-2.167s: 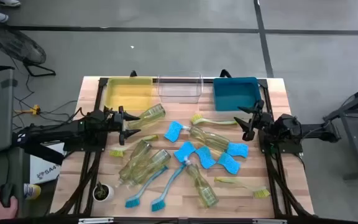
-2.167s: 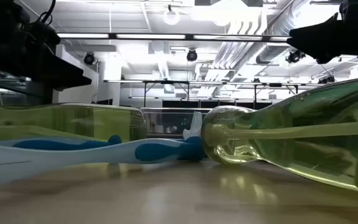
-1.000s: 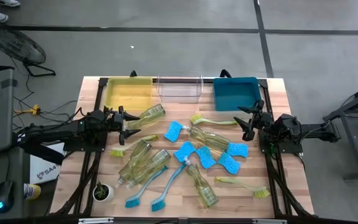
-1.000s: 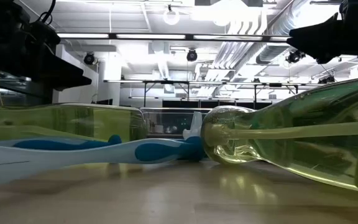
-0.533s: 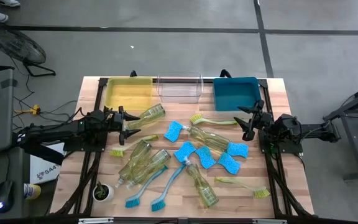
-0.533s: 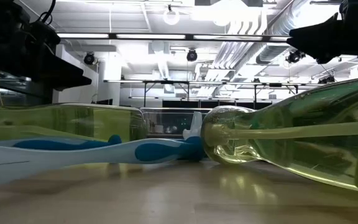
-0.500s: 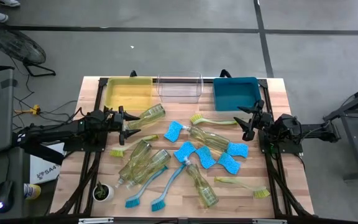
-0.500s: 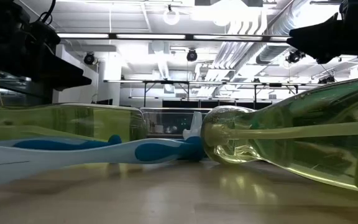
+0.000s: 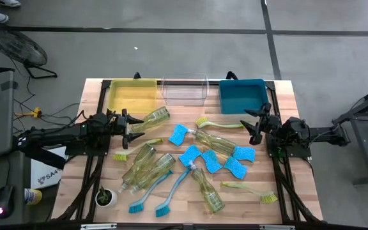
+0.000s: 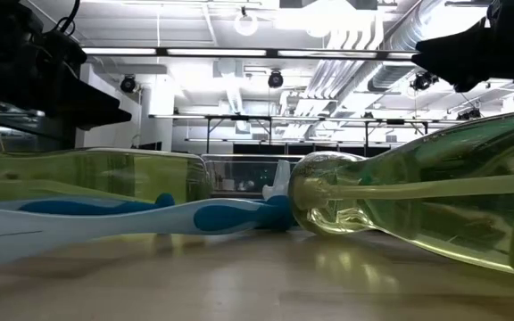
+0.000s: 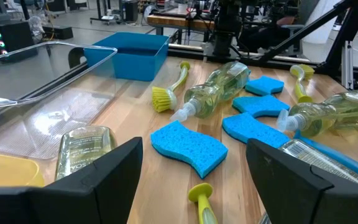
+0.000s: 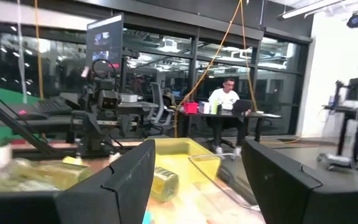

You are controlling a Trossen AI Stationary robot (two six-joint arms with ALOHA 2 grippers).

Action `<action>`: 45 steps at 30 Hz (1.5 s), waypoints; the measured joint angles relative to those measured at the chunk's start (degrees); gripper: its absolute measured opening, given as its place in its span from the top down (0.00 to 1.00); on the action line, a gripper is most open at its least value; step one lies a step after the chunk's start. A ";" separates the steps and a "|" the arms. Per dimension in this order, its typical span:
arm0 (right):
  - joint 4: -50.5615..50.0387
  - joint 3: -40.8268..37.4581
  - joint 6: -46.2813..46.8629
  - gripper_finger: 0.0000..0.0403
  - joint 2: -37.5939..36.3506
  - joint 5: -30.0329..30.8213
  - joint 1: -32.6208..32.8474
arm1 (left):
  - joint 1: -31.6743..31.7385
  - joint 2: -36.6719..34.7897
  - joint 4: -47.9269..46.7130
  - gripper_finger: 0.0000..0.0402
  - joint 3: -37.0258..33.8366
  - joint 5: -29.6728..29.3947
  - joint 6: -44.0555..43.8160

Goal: Pick & Place Kitchen Sink Supplies
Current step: Put the dish soap into the blue bin

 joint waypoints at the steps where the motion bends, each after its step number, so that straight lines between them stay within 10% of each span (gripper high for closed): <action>1: 0.00 0.01 0.96 0.42 -0.01 -0.15 0.01 | 0.01 0.02 0.00 0.30 0.00 0.01 0.00; 20: -1.99 -0.01 22.50 0.42 0.00 -26.17 0.01 | -0.01 0.00 0.00 0.30 0.00 0.01 0.00; 34: -1.09 2.89 8.54 0.42 5.80 -1.61 -0.04 | 0.00 0.01 0.00 0.30 0.00 -0.01 0.00; 45: -10.55 23.14 9.03 0.42 31.85 5.77 -0.06 | 0.01 0.02 0.00 0.30 0.00 0.01 0.00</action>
